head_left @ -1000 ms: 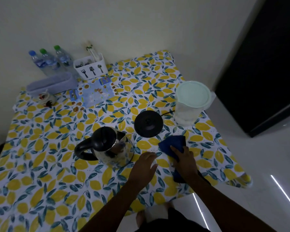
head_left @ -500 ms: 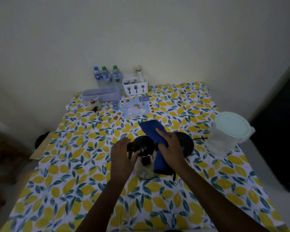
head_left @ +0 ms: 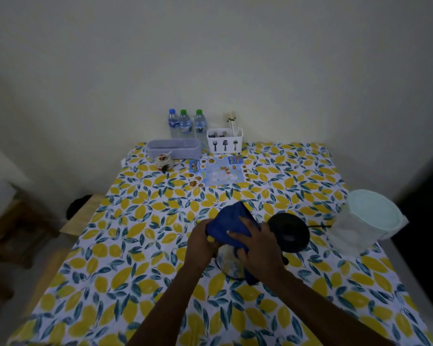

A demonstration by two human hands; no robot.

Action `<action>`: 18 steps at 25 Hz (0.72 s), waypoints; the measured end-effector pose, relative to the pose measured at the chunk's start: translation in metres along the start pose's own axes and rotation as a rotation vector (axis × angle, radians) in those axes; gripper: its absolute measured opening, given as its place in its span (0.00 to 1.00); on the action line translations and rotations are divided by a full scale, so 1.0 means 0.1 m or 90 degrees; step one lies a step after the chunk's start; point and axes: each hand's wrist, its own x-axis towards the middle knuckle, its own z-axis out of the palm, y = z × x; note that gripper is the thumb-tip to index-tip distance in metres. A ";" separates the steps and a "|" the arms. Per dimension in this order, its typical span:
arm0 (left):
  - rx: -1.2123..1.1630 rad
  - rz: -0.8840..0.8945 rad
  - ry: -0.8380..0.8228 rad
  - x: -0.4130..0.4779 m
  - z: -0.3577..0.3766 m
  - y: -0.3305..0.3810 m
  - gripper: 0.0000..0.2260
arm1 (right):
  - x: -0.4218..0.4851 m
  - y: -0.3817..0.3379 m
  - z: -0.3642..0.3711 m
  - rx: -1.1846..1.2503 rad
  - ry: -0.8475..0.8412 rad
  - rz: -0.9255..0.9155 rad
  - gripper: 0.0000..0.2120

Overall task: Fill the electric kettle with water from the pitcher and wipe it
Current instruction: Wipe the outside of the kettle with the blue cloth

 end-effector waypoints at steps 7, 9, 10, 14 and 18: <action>-0.023 -0.077 -0.043 0.08 -0.16 -0.04 0.15 | 0.68 -0.03 -0.14 0.136 -0.135 0.131 0.16; 0.013 -0.070 -0.068 0.10 -0.18 -0.01 0.17 | 0.78 0.01 -0.17 0.215 -0.160 0.173 0.15; 0.038 -0.059 -0.088 0.10 -0.19 0.03 0.17 | 0.80 0.04 -0.17 0.242 -0.169 0.181 0.15; 0.078 -0.056 -0.145 0.14 -0.14 0.16 0.24 | 0.66 0.25 -0.19 0.322 -0.112 0.217 0.15; 0.194 0.037 -0.150 0.16 0.04 0.17 0.31 | 0.14 0.44 -0.07 0.415 0.004 0.268 0.17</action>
